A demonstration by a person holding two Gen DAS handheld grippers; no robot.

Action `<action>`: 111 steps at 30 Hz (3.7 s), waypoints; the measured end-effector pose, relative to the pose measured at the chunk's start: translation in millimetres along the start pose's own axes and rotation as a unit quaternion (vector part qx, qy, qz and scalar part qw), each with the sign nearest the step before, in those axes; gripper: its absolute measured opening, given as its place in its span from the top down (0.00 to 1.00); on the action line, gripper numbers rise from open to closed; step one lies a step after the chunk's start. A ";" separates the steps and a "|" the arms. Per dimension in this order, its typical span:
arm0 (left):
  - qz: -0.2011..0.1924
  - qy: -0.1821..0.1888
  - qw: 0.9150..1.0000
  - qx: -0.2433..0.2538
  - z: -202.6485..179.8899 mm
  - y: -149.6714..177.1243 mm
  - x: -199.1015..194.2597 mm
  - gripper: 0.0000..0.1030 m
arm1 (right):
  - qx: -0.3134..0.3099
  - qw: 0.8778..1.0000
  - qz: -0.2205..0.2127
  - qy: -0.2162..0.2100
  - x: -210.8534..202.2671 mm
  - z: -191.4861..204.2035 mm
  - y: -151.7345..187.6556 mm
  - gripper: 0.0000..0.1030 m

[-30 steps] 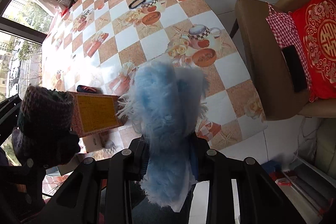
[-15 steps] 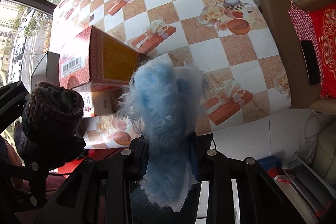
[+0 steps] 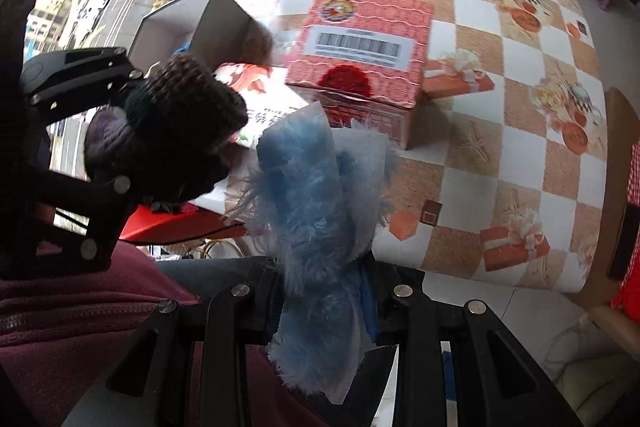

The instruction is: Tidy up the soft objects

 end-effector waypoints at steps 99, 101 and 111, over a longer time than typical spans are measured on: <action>-0.071 -0.169 0.803 -0.567 228.8 204.8 -54.7 0.57 | -0.231 0.971 0.057 -0.014 85.7 258.6 -206.1 0.68; -0.069 -0.168 0.805 -0.565 229.4 203.0 -53.6 0.57 | -0.231 0.971 0.057 -0.013 86.3 258.8 -207.2 0.68; -0.063 -0.175 0.809 -0.558 231.2 196.7 -51.7 0.53 | -0.227 0.972 0.053 -0.016 88.3 262.0 -214.0 0.68</action>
Point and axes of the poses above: each gripper's, at about its wrist camera, not at the fingertips, and x roughly the way its jaws point, z to its left, y to its underside, the point moved 3 cm from there along x, roughly the way its jaws point, and after that the axes turned 5 degrees about x, right-handed, at the moved point
